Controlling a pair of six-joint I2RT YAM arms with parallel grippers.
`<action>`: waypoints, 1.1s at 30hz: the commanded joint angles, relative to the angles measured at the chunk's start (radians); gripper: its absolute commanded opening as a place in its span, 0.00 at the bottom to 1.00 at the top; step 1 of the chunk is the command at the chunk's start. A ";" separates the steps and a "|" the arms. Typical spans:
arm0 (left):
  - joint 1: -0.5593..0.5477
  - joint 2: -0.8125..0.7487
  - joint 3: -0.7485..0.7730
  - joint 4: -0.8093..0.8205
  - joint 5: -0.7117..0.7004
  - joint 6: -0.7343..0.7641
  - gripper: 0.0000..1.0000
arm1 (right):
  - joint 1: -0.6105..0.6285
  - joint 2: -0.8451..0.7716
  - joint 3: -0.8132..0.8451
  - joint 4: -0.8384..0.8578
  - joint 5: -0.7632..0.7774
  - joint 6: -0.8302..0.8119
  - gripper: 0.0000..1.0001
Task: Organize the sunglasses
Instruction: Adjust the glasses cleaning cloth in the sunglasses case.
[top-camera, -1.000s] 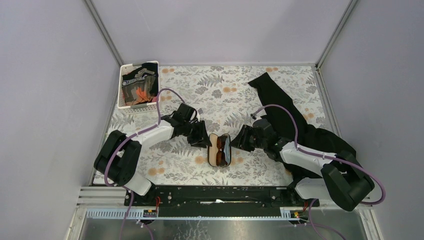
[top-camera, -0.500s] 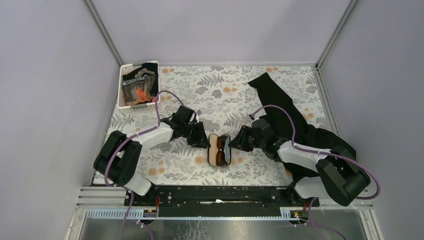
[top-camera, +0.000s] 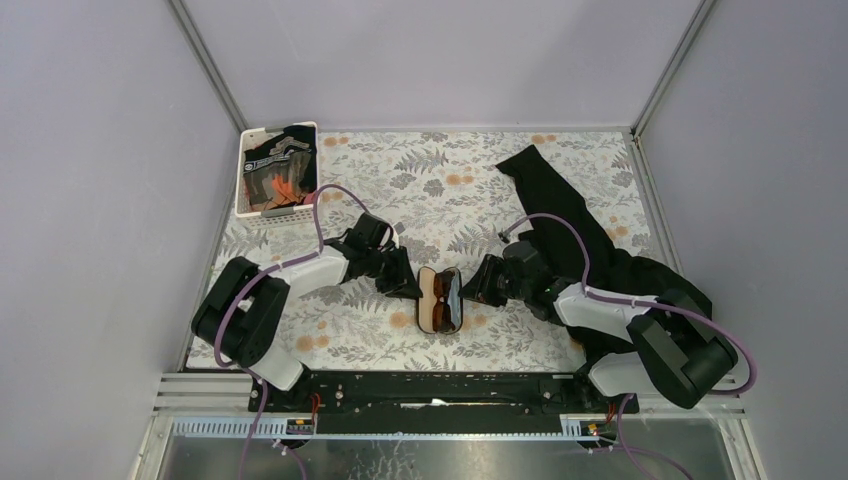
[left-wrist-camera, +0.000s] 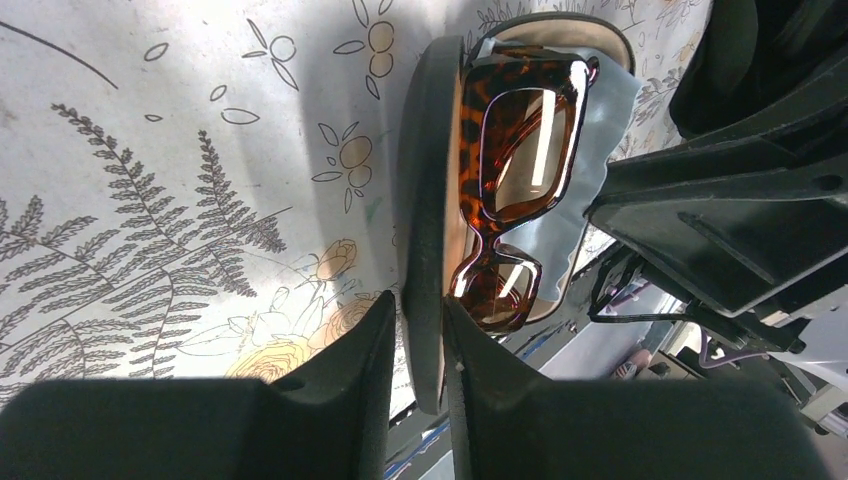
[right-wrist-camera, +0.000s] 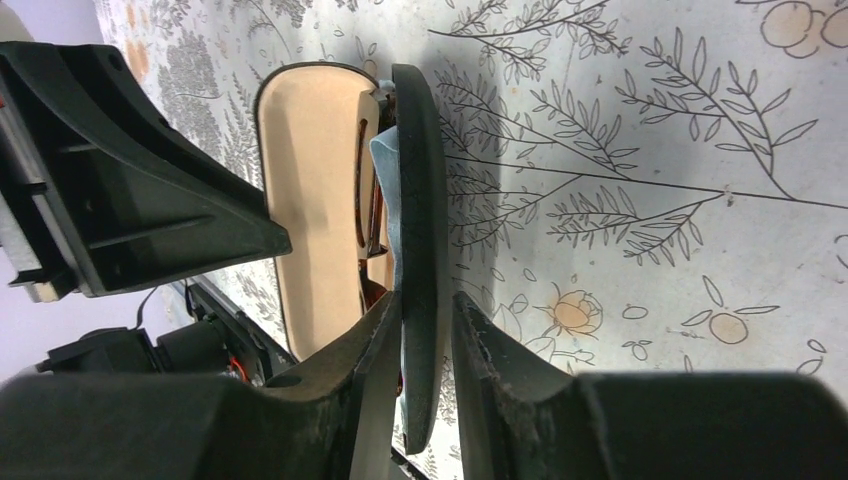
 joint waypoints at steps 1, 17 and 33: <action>0.004 0.011 -0.004 0.046 0.017 -0.003 0.28 | -0.005 0.023 0.029 -0.026 0.026 -0.041 0.31; -0.012 0.053 0.030 0.047 0.040 0.000 0.28 | -0.004 0.088 0.075 -0.076 0.066 -0.094 0.29; -0.012 0.055 0.043 0.037 0.044 0.015 0.28 | -0.011 -0.036 0.122 -0.162 0.180 -0.117 0.44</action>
